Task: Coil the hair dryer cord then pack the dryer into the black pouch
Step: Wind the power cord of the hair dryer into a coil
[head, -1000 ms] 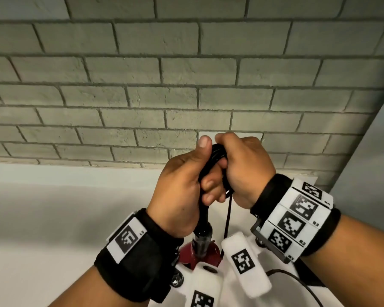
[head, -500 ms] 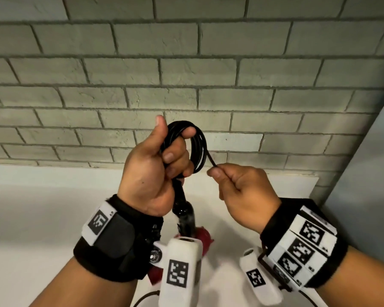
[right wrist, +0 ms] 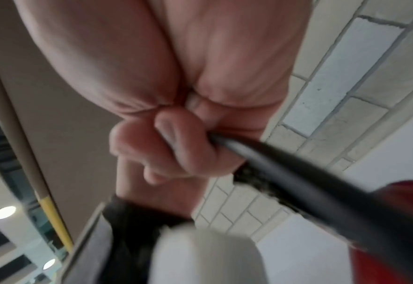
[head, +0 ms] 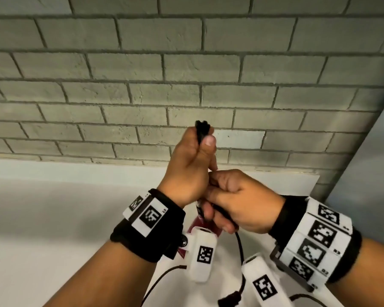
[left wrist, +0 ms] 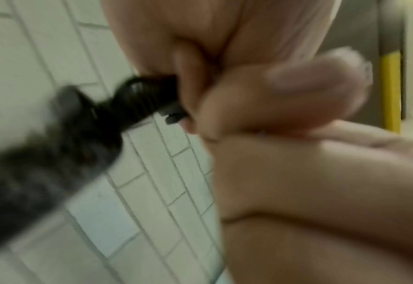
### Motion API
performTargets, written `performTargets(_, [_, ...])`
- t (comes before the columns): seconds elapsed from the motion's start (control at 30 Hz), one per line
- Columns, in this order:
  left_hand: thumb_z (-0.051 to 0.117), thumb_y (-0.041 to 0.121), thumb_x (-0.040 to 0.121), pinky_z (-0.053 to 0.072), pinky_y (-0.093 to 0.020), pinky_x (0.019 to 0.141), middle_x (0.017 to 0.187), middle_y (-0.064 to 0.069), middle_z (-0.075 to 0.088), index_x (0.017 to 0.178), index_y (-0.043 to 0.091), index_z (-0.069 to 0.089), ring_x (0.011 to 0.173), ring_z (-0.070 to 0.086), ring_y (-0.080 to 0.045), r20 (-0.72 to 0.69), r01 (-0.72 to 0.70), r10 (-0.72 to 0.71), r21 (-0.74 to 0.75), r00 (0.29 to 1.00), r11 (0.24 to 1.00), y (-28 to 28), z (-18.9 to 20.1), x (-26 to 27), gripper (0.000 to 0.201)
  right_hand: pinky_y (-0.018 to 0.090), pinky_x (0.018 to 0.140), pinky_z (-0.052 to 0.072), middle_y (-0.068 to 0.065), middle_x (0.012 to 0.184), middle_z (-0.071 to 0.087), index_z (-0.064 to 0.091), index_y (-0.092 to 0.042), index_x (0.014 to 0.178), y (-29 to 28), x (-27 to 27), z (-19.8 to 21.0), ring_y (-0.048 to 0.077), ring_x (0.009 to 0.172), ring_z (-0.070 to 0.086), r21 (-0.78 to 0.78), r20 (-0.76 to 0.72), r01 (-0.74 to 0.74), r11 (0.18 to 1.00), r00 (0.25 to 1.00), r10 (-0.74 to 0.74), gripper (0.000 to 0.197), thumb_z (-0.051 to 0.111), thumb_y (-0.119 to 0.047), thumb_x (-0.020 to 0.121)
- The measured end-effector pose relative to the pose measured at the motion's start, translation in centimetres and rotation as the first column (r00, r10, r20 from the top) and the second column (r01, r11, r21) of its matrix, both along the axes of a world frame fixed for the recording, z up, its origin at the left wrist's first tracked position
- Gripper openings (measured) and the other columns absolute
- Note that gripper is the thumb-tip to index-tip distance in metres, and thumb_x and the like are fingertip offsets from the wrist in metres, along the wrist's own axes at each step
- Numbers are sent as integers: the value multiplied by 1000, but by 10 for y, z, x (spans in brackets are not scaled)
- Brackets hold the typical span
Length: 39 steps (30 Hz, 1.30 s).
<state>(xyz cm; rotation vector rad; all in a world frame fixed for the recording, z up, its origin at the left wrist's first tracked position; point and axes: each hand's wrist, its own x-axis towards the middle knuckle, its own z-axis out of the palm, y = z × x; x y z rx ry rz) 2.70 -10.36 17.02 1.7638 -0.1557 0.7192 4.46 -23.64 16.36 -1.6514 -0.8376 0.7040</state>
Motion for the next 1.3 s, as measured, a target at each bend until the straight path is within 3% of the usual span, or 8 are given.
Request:
performTargets(0.2, [34, 39, 100, 45, -35, 57, 66, 9, 52, 99, 13, 54, 59, 52, -15, 69, -96, 73, 437, 995, 894, 11, -13, 0, 32, 23, 43, 29, 5, 60, 49, 55, 2, 96, -20, 5, 10, 13, 35, 34, 36, -220, 40, 999, 975, -31, 18, 40, -6, 101])
performTargets(0.33, [28, 49, 99, 45, -42, 53, 53, 6, 47, 80, 12, 57, 51, 50, -21, 89, -159, 132, 521, 987, 838, 20, -16, 2, 51, 26, 44, 35, -3, 56, 52, 62, -21, 89, -34, 12, 20, 11, 42, 39, -276, 292, 139, 951, 955, -55, 17, 48, -19, 99])
performTargets(0.57, [22, 61, 96, 49, -35, 62, 56, 4, 62, 67, 15, 60, 66, 65, -21, 20, -109, 122, 606, 992, 788, 32, -12, 5, 67, 34, 76, 47, -5, 83, 56, 64, -27, 102, -42, 17, 21, 17, 79, 55, -348, 794, 355, 868, 604, 72, 20, 45, -30, 98])
performTargets(0.7, [28, 51, 97, 36, -15, 52, 43, 13, 52, 55, 28, 52, 46, 52, 1, -139, 76, -21, 403, 990, 912, 22, -10, -6, 54, 33, 59, 47, -7, 70, 53, 64, -26, 78, -41, 17, 40, 20, 70, 59, -246, 959, 416, 875, 236, 157, 45, 33, -57, 89])
performTargets(0.83, [33, 39, 98, 36, -10, 51, 49, 7, 49, 74, -1, 62, 46, 47, -3, -206, 324, -298, 109, 932, 940, 3, -4, -21, 56, 33, 51, 35, 8, 51, 37, 44, -12, 55, -40, 40, 60, 27, 48, 36, -146, 591, 59, 988, 806, 39, 50, 52, -51, 85])
performTargets(0.9, [37, 29, 99, 36, -11, 48, 49, -9, 40, 80, -12, 62, 42, 44, -8, -139, 418, -422, -58, 896, 906, -9, 1, -24, 52, 24, 45, 26, 0, 47, 27, 43, -12, 52, -36, 41, 63, 15, 44, 23, 21, 363, 39, 999, 931, -44, 48, 58, -38, 89])
performTargets(1.0, [38, 34, 96, 24, -21, 41, 40, -3, 35, 73, 2, 66, 36, 28, -16, -70, 389, -406, -181, 911, 903, -15, 5, -21, 49, 25, 44, 42, -2, 46, 48, 55, 2, 67, -23, 35, 52, 12, 39, 45, 129, 388, 146, 981, 903, -186, 49, 50, -38, 96])
performTargets(1.3, [43, 39, 98, 25, -23, 43, 35, 2, 35, 60, 6, 55, 29, 29, -14, -68, 219, -275, -439, 959, 871, -15, 10, -18, 51, 48, 64, 57, -1, 59, 66, 52, -33, 77, 7, 24, 25, 28, 61, 70, 292, 376, 359, 886, 809, -452, 34, 38, -63, 87])
